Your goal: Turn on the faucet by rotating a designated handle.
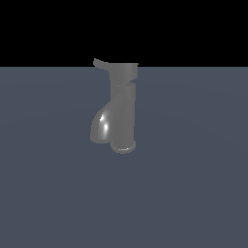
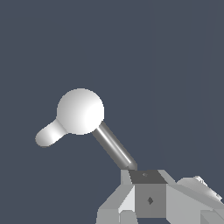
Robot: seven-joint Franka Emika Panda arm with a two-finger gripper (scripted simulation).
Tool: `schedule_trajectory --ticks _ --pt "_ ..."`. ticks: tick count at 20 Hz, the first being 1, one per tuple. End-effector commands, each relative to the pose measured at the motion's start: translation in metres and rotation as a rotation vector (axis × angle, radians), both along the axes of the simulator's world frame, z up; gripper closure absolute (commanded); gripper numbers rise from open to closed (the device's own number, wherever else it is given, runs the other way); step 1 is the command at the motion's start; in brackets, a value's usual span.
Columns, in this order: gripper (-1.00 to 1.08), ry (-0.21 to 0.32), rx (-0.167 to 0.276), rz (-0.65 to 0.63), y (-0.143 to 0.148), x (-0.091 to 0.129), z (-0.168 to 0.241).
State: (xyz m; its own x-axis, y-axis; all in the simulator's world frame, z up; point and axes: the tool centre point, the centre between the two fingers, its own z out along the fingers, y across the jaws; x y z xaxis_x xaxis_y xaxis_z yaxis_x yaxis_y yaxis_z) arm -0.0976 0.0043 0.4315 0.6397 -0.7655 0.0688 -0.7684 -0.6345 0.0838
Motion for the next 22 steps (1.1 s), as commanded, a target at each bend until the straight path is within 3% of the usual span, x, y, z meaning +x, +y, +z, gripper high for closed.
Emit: schedule_trajectory --ticks 1,22 --pt "1.08 -0.007 -0.002 -0.056 0.003 0.011 -0.006" --pt "1.08 -0.056 0.022 -0.515 0.029 0.095 -0.071"
